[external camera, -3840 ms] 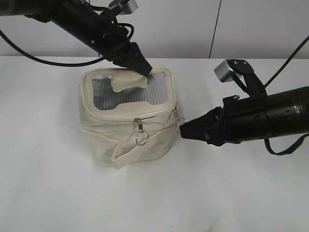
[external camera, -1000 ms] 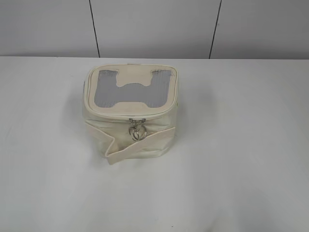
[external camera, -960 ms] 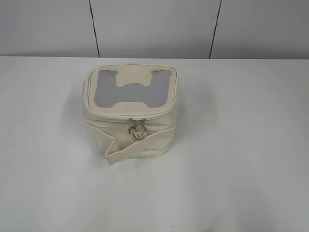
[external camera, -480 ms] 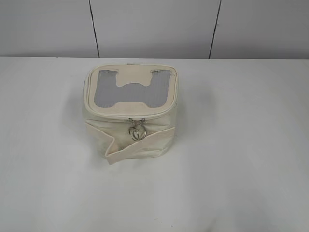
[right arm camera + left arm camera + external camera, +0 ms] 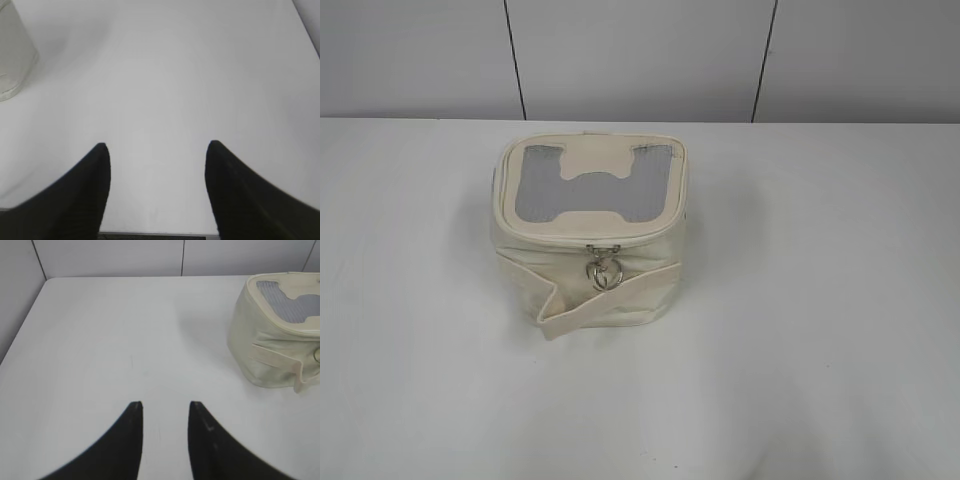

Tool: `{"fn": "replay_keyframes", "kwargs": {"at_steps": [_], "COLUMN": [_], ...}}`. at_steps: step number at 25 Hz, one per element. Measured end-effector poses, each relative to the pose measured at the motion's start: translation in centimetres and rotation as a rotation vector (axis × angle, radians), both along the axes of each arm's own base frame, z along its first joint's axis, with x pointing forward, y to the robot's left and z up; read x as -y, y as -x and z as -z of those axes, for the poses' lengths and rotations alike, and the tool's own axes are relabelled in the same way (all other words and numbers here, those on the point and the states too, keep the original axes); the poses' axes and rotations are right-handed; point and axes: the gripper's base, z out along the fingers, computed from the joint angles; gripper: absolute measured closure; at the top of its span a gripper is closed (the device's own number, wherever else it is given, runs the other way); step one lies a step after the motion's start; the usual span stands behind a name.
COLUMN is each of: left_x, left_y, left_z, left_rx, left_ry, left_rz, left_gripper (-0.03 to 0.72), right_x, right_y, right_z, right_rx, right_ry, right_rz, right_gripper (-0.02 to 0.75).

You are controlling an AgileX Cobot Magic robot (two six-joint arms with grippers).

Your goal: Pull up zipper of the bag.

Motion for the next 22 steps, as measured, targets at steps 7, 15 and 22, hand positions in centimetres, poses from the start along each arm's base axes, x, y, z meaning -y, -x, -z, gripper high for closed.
{"fn": "replay_keyframes", "kwargs": {"at_steps": [7,15,22], "left_x": [-0.02,-0.01,-0.01], "left_y": [0.01,0.00,0.00], "left_z": [0.00,0.00,0.00], "left_rx": [0.000,0.000,0.000], "left_ry": [0.000,-0.001,-0.002], "left_rz": [0.016,0.008,0.008], "left_gripper": [0.449,0.450,0.450], "right_x": [-0.03,-0.03,-0.03], "right_y": [0.05,0.05,0.05], "right_z": [0.00,0.00,0.00], "right_rx": [0.000,0.000,0.000], "right_ry": [0.000,0.000,0.000], "right_rz": [0.074,0.074,0.074], "right_gripper": [0.272,0.274,0.274]}}
